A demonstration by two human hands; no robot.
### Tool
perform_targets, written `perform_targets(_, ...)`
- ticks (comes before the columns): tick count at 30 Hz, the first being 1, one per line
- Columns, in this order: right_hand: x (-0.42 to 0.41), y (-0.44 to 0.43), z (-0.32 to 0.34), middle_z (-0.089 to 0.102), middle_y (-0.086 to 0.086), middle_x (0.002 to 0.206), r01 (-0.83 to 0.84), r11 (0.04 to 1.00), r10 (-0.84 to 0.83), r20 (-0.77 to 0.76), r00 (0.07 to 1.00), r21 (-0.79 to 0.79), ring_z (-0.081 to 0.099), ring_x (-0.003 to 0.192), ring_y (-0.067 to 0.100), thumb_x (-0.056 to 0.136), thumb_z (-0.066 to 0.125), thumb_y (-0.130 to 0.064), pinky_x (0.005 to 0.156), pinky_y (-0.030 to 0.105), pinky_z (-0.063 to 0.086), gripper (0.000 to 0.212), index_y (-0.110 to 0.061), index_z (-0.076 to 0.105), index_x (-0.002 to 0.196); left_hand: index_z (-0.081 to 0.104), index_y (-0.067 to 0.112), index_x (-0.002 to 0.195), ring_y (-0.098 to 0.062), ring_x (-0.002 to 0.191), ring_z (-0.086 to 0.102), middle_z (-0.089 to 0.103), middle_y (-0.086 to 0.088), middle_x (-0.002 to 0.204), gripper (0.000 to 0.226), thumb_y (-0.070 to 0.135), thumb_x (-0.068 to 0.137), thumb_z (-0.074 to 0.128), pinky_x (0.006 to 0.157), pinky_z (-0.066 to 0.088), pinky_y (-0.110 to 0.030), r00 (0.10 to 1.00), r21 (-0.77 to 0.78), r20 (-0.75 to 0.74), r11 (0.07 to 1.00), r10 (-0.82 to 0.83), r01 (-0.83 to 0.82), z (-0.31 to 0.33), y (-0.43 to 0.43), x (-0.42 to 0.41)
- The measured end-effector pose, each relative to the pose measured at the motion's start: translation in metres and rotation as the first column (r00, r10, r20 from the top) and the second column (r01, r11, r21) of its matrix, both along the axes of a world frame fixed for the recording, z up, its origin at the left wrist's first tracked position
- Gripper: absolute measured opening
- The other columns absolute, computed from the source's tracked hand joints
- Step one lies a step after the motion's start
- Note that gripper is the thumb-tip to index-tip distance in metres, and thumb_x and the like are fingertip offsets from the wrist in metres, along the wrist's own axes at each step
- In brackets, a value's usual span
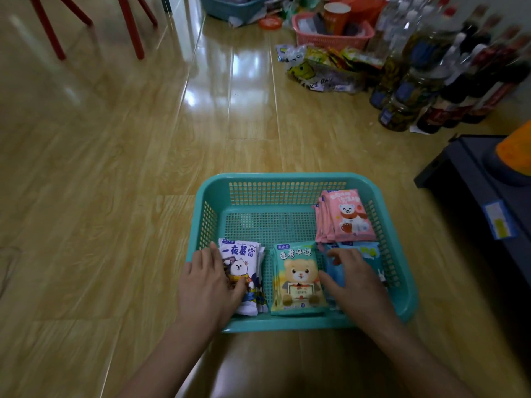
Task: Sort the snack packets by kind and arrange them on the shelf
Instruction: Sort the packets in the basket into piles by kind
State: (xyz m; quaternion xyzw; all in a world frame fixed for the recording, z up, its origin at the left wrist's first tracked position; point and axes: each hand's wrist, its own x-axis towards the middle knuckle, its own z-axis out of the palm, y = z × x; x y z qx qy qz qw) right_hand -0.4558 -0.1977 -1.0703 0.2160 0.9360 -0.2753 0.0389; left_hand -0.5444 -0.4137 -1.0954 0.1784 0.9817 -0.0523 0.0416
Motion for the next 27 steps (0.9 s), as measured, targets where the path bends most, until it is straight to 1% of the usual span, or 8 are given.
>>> perform_targets(2,0.002,0.017,0.005,0.050,-0.003,0.104,0.020,1.000,-0.019,-0.149,0.989,0.004,0.053,0.097,0.019,0.087,0.062,-0.019,0.080,0.032,0.044,0.025,-0.015,0.056,0.111,0.043,-0.003,0.136,-0.034,0.114,0.052,0.055,-0.020,0.125,0.079,0.051,0.081,0.023,0.095,0.043,-0.042,1.000,0.160,-0.028,0.987,-0.004,0.008,0.006,-0.008,-0.002)
perform_targets(4,0.006,0.040,0.006,0.054,0.003,0.099,0.086,0.992,-0.059,-0.279,0.959,0.087,0.054,0.094,0.026,0.084,0.064,-0.007,0.080,0.034,0.041,0.022,-0.010,0.060,0.106,0.046,-0.006,0.131,-0.041,0.119,0.050,0.051,-0.026,0.129,0.067,0.041,0.084,0.038,0.100,0.041,-0.047,0.999,0.330,-0.038,0.944,0.032,-0.017,0.004,-0.020,-0.009)
perform_targets(7,0.016,0.080,-0.004,0.057,0.017,0.117,0.309,0.948,-0.282,-0.249,0.927,0.079,0.051,0.111,0.034,0.089,0.059,-0.014,0.089,0.039,0.038,0.035,-0.005,0.054,0.122,0.032,-0.004,0.140,-0.037,0.129,0.040,0.040,-0.025,0.142,0.063,0.026,0.091,0.057,0.107,0.031,-0.044,0.941,0.551,0.276,0.771,0.193,-0.320,0.000,-0.037,-0.025)
perform_targets(10,0.021,0.099,-0.014,0.047,0.012,0.141,0.479,0.825,-0.489,0.046,0.871,-0.302,0.051,0.119,0.021,0.095,0.046,-0.036,0.092,0.031,0.037,0.051,-0.014,0.038,0.140,0.052,0.024,0.127,-0.018,0.097,0.065,0.061,-0.010,0.127,0.036,0.032,0.092,0.054,0.079,0.051,-0.032,0.717,0.594,0.678,0.455,0.160,-0.663,0.000,-0.041,-0.033)
perform_targets(12,0.019,0.103,-0.021,0.061,0.011,0.126,0.484,0.614,-0.493,0.176,0.852,-0.624,0.066,0.092,0.014,0.095,0.046,-0.036,0.077,0.029,0.050,0.045,-0.019,0.044,0.136,0.059,0.039,0.102,-0.012,0.075,0.070,0.071,-0.003,0.104,0.020,0.022,0.093,0.053,0.062,0.054,-0.027,0.612,0.584,0.790,0.271,0.026,-0.765,-0.001,-0.039,-0.037)
perform_targets(15,0.018,0.108,-0.031,0.070,0.007,0.098,0.489,0.493,-0.532,0.195,0.824,-0.720,0.072,0.066,0.016,0.094,0.049,-0.018,0.050,0.028,0.056,0.037,-0.020,0.050,0.131,0.059,0.038,0.101,-0.020,0.064,0.072,0.075,-0.005,0.085,0.043,-0.001,0.091,0.046,0.050,0.057,-0.030,0.510,0.515,0.857,0.116,-0.071,-0.850,-0.008,-0.039,-0.043)
perform_targets(22,0.029,0.109,-0.005,0.076,-0.001,0.084,0.449,0.338,-0.596,0.181,0.782,-0.827,0.072,0.066,0.017,0.093,0.045,-0.002,0.048,0.028,0.057,0.031,-0.022,0.058,0.112,0.061,0.031,0.095,-0.020,0.050,0.067,0.074,-0.007,0.073,0.052,-0.013,0.085,0.037,0.043,0.056,-0.030,0.499,0.510,0.859,0.117,-0.115,-0.852,0.030,-0.037,-0.065)
perform_targets(27,0.036,0.114,0.111,0.075,-0.008,0.082,0.419,0.399,-0.614,0.101,0.783,-0.816,0.070,0.066,0.006,0.093,0.045,-0.002,0.049,0.019,0.054,0.031,-0.027,0.060,0.104,0.060,0.032,0.103,-0.019,0.049,0.065,0.074,-0.006,0.073,0.055,-0.013,0.083,0.037,0.042,0.055,-0.029,0.494,0.522,0.849,0.146,-0.188,-0.841,0.152,-0.033,-0.080)
